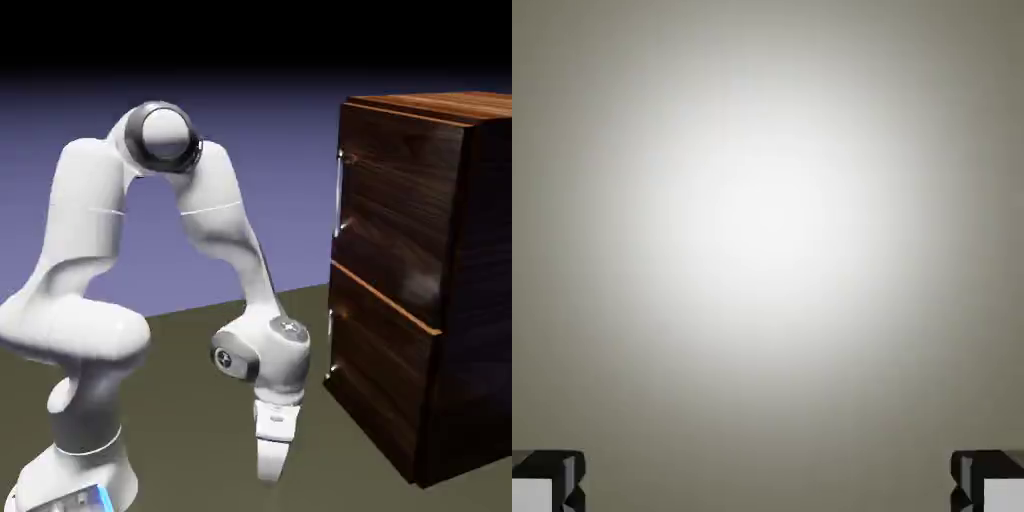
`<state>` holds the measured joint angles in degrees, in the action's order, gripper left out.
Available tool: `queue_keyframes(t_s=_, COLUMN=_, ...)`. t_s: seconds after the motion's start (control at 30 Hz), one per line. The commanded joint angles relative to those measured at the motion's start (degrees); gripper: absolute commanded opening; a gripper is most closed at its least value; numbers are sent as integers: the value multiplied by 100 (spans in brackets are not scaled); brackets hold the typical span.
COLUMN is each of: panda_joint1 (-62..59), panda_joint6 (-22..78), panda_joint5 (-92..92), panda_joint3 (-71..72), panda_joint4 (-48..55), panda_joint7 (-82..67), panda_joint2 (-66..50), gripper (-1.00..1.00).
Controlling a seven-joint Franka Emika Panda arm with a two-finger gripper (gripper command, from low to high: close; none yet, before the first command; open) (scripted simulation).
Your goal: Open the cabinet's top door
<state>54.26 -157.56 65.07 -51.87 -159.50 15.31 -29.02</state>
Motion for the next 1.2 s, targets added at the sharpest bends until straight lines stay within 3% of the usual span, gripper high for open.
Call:
queue_keyframes(t_s=0.0, panda_joint1=181, panda_joint6=55, panda_joint5=219, panda_joint3=-175, panda_joint4=5, panda_joint7=-92, panda_joint2=-208, gripper=0)
queue_keyframes(t_s=1.17, panda_joint1=6252, panda_joint6=1920, panda_joint5=7594, panda_joint3=-6054, panda_joint4=176, panda_joint7=-3168, panda_joint2=-7198, gripper=0)
